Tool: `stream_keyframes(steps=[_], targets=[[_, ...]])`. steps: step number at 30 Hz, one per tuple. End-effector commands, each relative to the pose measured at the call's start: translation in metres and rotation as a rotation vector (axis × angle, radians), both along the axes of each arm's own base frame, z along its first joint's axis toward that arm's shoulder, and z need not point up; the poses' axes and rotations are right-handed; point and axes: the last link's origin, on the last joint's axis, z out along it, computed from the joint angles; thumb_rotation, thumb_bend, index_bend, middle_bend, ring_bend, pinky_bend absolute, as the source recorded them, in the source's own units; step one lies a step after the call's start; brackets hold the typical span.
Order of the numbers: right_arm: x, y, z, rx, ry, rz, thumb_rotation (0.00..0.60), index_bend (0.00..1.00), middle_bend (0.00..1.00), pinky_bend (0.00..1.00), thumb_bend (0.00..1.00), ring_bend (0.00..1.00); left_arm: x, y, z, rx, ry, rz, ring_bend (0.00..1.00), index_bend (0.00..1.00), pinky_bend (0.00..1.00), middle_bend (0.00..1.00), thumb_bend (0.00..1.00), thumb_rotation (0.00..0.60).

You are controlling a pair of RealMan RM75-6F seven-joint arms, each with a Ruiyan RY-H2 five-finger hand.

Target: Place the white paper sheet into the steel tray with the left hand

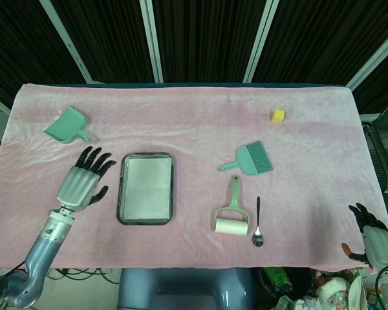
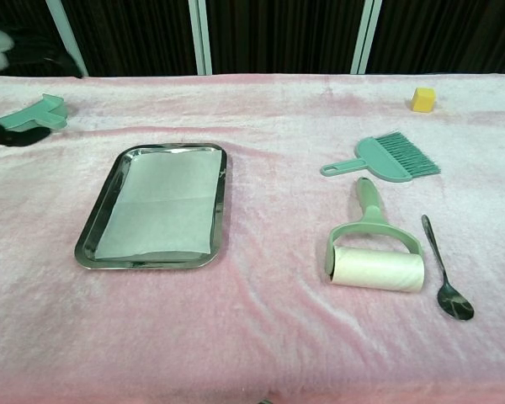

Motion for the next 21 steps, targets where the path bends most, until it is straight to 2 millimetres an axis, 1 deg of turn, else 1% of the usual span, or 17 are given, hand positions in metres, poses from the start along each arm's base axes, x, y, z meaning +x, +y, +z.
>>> stream_keyframes(steps=[1,5,10,14,21], targets=[[0.001,-0.001,0.0,-0.005,0.018,0.029,0.6,0.0,0.01,0.15,0.24,0.1,-0.038,-0.034,0.024,0.026,-0.059,0.087,0.03,0.22,0.04,0.13,0.32,0.6],[0.005,-0.003,0.002,-0.031,0.047,0.099,0.6,0.0,0.01,0.15,0.24,0.1,-0.07,-0.053,0.036,0.041,-0.088,0.177,0.01,0.21,0.03,0.12,0.32,0.6],[0.014,-0.005,0.004,-0.094,0.072,0.239,0.6,0.0,0.0,0.15,0.24,0.09,-0.099,-0.069,0.046,0.065,-0.156,0.279,0.01,0.2,0.02,0.12,0.32,0.6],[0.015,-0.005,0.001,-0.114,0.079,0.305,0.6,0.0,0.0,0.15,0.24,0.09,-0.105,-0.068,0.049,0.076,-0.159,0.282,0.01,0.2,0.02,0.12,0.32,0.6],[0.014,-0.004,0.001,-0.12,0.075,0.308,0.6,0.0,0.0,0.15,0.24,0.09,-0.108,-0.066,0.055,0.119,-0.171,0.294,0.01,0.19,0.02,0.12,0.32,0.6]])
